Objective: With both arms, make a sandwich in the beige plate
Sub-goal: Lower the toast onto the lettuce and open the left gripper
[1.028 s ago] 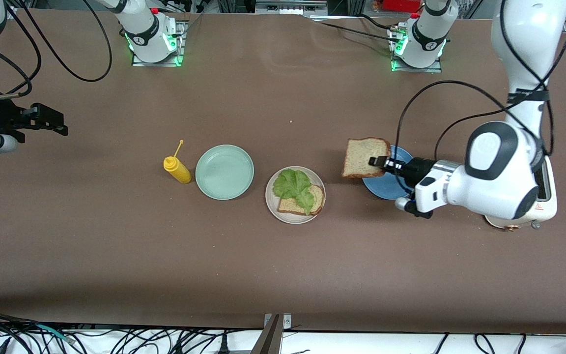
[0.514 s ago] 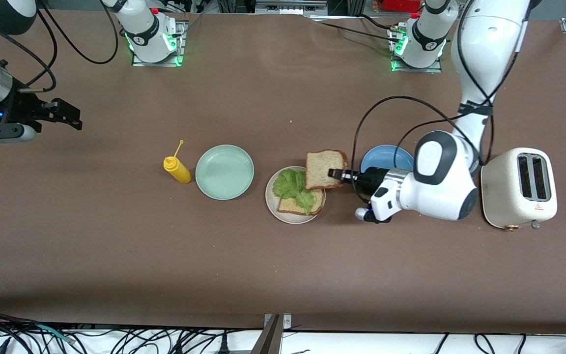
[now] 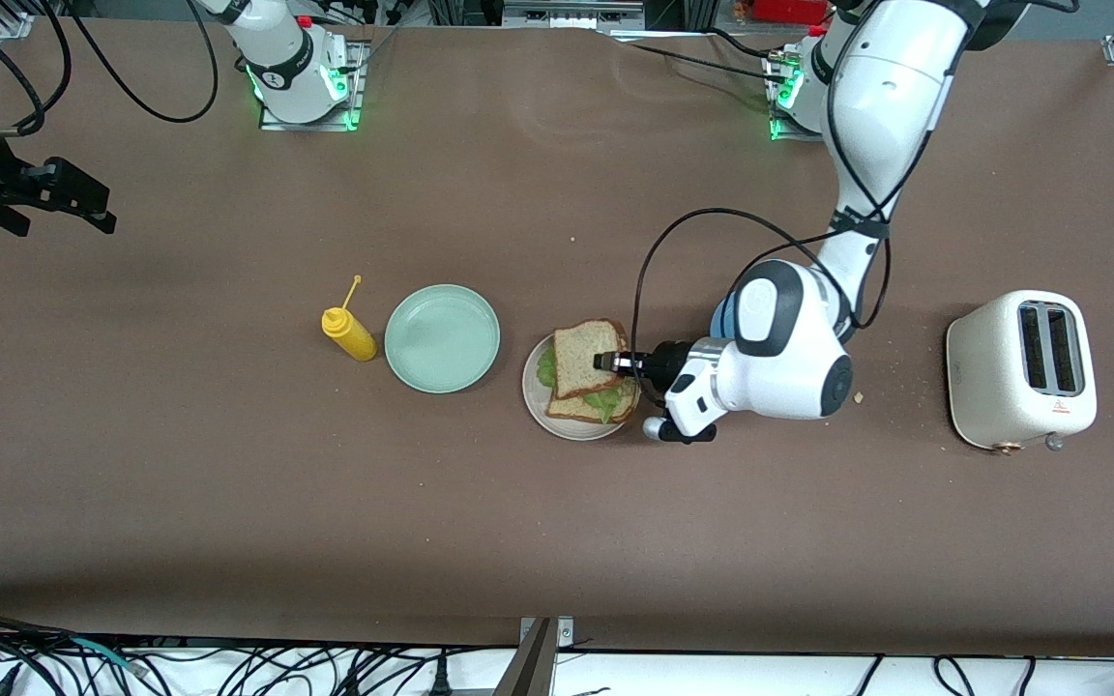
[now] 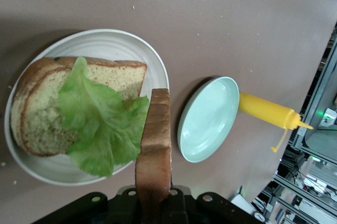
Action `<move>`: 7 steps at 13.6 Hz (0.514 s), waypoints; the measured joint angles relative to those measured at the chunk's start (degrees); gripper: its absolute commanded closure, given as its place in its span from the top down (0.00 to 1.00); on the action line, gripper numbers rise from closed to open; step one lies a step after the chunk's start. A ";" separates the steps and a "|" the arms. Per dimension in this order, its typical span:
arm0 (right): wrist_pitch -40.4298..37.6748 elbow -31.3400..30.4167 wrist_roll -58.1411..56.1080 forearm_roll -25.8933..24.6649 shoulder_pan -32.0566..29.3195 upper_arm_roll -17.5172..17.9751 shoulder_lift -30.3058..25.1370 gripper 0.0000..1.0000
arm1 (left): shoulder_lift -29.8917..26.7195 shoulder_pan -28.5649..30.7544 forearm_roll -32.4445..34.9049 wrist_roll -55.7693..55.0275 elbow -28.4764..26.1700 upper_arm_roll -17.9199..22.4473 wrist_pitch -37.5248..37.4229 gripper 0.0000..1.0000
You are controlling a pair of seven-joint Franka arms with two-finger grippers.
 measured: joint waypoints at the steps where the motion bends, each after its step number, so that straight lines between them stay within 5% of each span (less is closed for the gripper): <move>1: 0.00 0.10 0.00 0.00 0.00 -0.06 0.45 1.00 | 0.58 -0.44 0.00 0.00 0.02 0.00 0.83 0.00; 6: -1.31 0.35 0.06 0.03 -0.01 -0.44 0.84 1.00 | 1.38 -0.98 -0.01 -0.11 0.12 0.01 1.75 0.02; 7: -1.85 0.35 0.08 0.04 -0.01 -0.47 0.87 1.00 | 1.67 -1.02 -0.01 -0.11 0.12 0.02 1.77 0.21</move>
